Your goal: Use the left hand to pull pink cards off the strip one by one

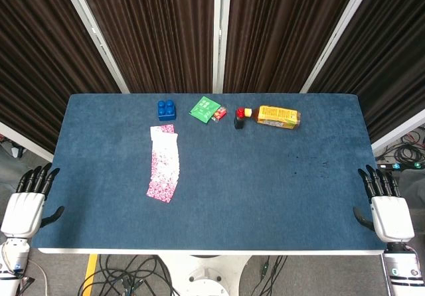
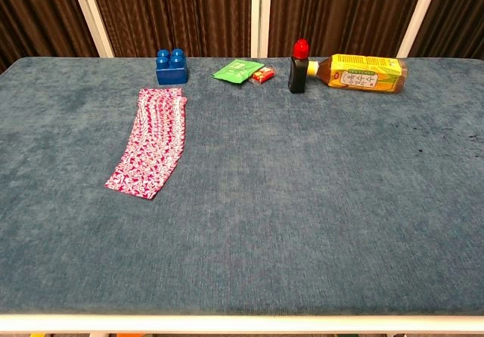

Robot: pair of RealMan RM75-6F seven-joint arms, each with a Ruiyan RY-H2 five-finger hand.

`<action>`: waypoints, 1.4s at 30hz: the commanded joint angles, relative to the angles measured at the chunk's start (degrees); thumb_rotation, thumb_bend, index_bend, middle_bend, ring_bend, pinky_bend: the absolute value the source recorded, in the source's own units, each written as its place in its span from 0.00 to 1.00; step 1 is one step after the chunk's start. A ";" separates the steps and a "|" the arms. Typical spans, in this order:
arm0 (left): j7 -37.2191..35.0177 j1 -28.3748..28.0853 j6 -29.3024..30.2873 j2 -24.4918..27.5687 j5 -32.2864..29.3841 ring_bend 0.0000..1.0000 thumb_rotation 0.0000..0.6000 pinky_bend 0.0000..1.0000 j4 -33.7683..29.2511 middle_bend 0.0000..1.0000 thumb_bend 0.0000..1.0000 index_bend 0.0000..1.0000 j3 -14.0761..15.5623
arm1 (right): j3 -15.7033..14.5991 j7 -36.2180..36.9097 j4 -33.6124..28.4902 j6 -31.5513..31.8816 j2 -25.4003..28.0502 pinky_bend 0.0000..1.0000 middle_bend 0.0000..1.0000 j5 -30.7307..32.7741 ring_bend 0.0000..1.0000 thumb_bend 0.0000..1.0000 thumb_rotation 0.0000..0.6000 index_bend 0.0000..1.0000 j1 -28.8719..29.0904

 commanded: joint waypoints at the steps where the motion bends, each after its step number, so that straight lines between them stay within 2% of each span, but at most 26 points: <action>1: -0.06 0.03 -0.04 -0.10 0.03 0.00 1.00 0.09 0.13 0.00 0.21 0.08 0.08 | 0.05 0.03 -0.04 0.05 0.07 0.00 0.00 0.06 0.00 0.19 1.00 0.00 -0.02; 15: 0.29 -0.85 -1.38 0.80 -0.08 0.00 1.00 0.10 -1.66 0.00 0.21 0.08 -0.16 | 0.53 0.23 -0.83 -0.05 0.30 0.00 0.00 0.68 0.00 0.19 1.00 0.00 0.11; 17: 0.30 -0.87 -1.26 0.46 -0.09 0.02 1.00 0.16 -1.75 0.00 0.21 0.08 -0.24 | 0.55 0.27 -0.82 -0.04 0.39 0.00 0.00 0.52 0.00 0.19 1.00 0.00 0.18; 18: 0.15 -0.94 -1.02 0.00 0.11 0.07 1.00 0.24 -1.65 0.01 0.21 0.08 -0.36 | 0.65 0.28 -0.80 0.14 0.54 0.00 0.00 0.35 0.00 0.19 1.00 0.00 0.22; 20: 0.24 -1.21 -0.87 -1.08 0.46 0.29 1.00 0.46 -1.46 0.08 0.22 0.08 -0.52 | 1.04 0.21 -1.12 0.62 1.00 0.00 0.00 0.38 0.00 0.19 1.00 0.00 0.22; 21: -0.40 -1.57 -1.66 -1.36 0.69 0.46 1.00 0.59 -1.68 0.16 0.23 0.08 -0.26 | 1.24 0.17 -1.46 0.88 1.30 0.00 0.00 0.40 0.00 0.19 1.00 0.00 0.20; 23: -2.59 -3.03 -4.39 -1.33 1.97 0.70 1.00 0.76 -1.81 0.38 0.27 0.08 0.65 | 1.70 0.02 -2.33 1.54 2.11 0.00 0.00 0.29 0.00 0.19 1.00 0.00 0.18; 26: -2.69 -4.68 -5.96 -2.44 3.85 0.83 1.00 0.84 -0.73 0.72 0.39 0.08 1.04 | 2.09 -0.28 -3.21 2.21 2.88 0.00 0.00 0.10 0.00 0.19 1.00 0.00 0.14; 27: -2.66 -5.19 -6.02 -3.48 4.65 0.86 1.00 0.85 0.19 0.81 0.42 0.09 1.05 | 2.17 -0.38 -3.51 2.34 3.06 0.00 0.00 0.19 0.00 0.19 1.00 0.00 0.09; 29: -2.67 -6.27 -7.94 -4.81 5.37 0.87 1.00 0.86 0.79 0.86 0.46 0.09 1.76 | 2.18 -0.56 -3.84 2.17 3.17 0.00 0.00 0.50 0.00 0.19 1.00 0.00 0.07; 36: 0.44 -11.63 -20.21 -6.66 5.56 0.87 1.00 0.86 -1.40 0.87 0.51 0.09 4.88 | 2.12 -1.56 -3.66 0.59 2.54 0.00 0.00 1.76 0.00 0.19 1.00 0.00 0.59; 42: 6.04 -15.00 -26.14 -9.78 4.09 0.87 1.00 0.85 -2.75 0.87 0.52 0.09 4.77 | 2.22 -2.80 -3.93 -0.13 2.20 0.00 0.00 2.25 0.00 0.19 1.00 0.00 1.06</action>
